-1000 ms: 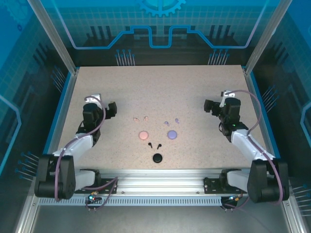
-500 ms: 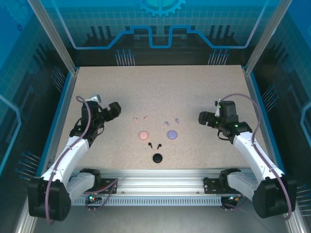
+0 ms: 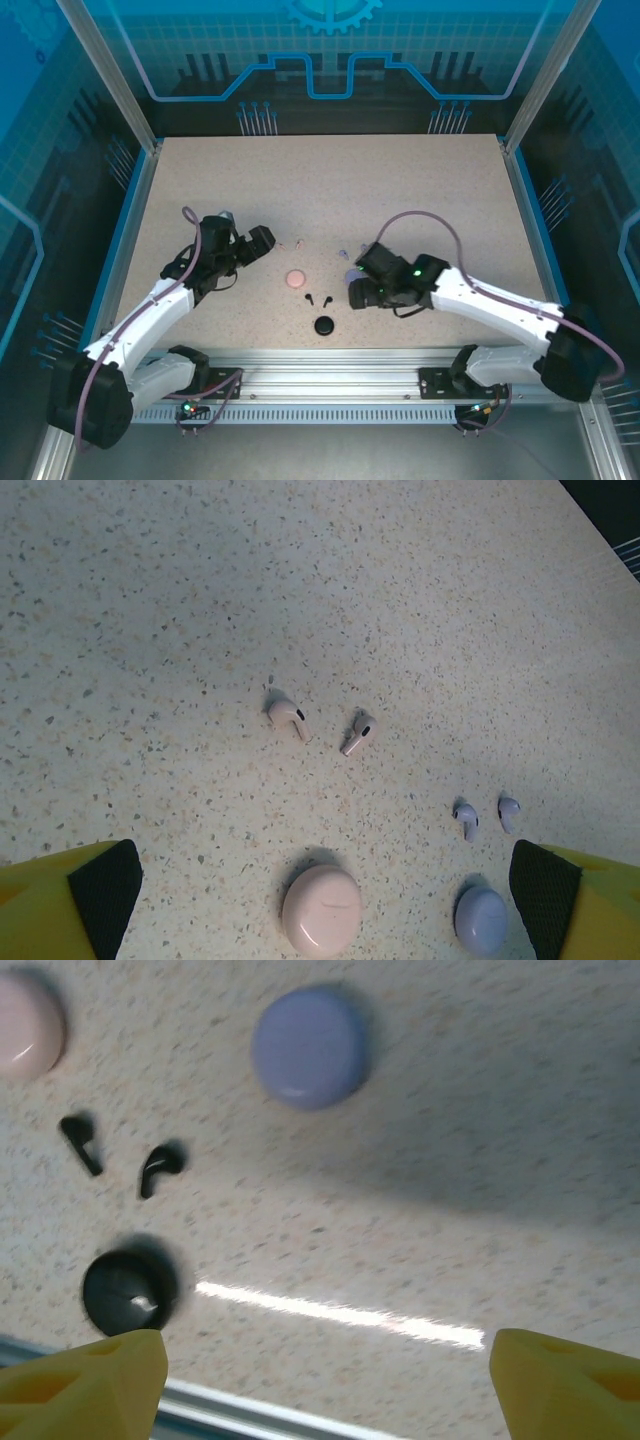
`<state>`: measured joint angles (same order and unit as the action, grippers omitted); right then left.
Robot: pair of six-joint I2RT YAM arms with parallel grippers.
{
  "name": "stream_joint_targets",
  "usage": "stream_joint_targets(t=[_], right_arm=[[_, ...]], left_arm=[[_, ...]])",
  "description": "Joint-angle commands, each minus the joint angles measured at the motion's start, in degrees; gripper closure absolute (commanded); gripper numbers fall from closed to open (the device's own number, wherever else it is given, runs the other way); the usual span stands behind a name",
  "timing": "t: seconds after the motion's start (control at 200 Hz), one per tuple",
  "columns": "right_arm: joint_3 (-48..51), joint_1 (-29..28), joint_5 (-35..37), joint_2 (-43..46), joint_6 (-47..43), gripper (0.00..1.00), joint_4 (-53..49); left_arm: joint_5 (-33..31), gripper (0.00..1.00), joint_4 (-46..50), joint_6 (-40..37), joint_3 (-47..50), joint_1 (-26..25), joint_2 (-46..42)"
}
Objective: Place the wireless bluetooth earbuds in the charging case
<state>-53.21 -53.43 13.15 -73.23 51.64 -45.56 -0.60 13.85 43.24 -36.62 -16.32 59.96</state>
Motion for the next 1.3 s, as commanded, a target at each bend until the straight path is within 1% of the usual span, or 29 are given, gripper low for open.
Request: stream_joint_targets(t=[0.0,0.145,0.3,0.425,0.565,0.69,0.845,1.026,1.296], right_arm=[[-6.7,-5.4,5.7,-6.7,11.8,0.13,-6.1],[-13.3,-9.6,7.4,-15.7,19.1,0.12,-9.3],[-18.8,-12.2,6.7,-22.6,24.5,0.12,-10.9],[-22.1,-13.4,4.9,-27.5,26.2,0.12,-11.4],[-24.5,-14.0,3.3,-32.2,27.4,0.12,-11.8],[-25.2,-14.0,2.3,-34.6,29.3,0.12,-11.4],[-26.5,-13.9,0.9,-37.3,29.5,0.12,-10.4],[-27.1,-14.1,-0.5,-39.8,29.5,0.14,-10.0],[-26.1,-14.5,-0.9,-40.6,30.1,0.20,-8.7]], left_arm=[[-1.2,0.01,2.1,2.4,-2.4,-0.3,-0.1],[-2.4,0.01,1.7,2.0,-3.2,-0.3,0.6],[-3.4,0.01,1.4,1.5,-3.7,0.1,1.7],[-3.0,0.01,1.0,1.6,-4.0,1.3,2.1],[-1.4,0.01,0.2,1.8,-4.1,4.3,2.8],[0.2,0.01,-0.1,1.5,-4.6,6.9,3.6],[0.7,0.01,-0.5,1.2,-4.5,8.7,3.9],[1.9,0.01,-1.1,1.4,-3.8,9.8,3.9],[2.9,0.01,-1.8,1.5,-3.3,10.7,4.0]])
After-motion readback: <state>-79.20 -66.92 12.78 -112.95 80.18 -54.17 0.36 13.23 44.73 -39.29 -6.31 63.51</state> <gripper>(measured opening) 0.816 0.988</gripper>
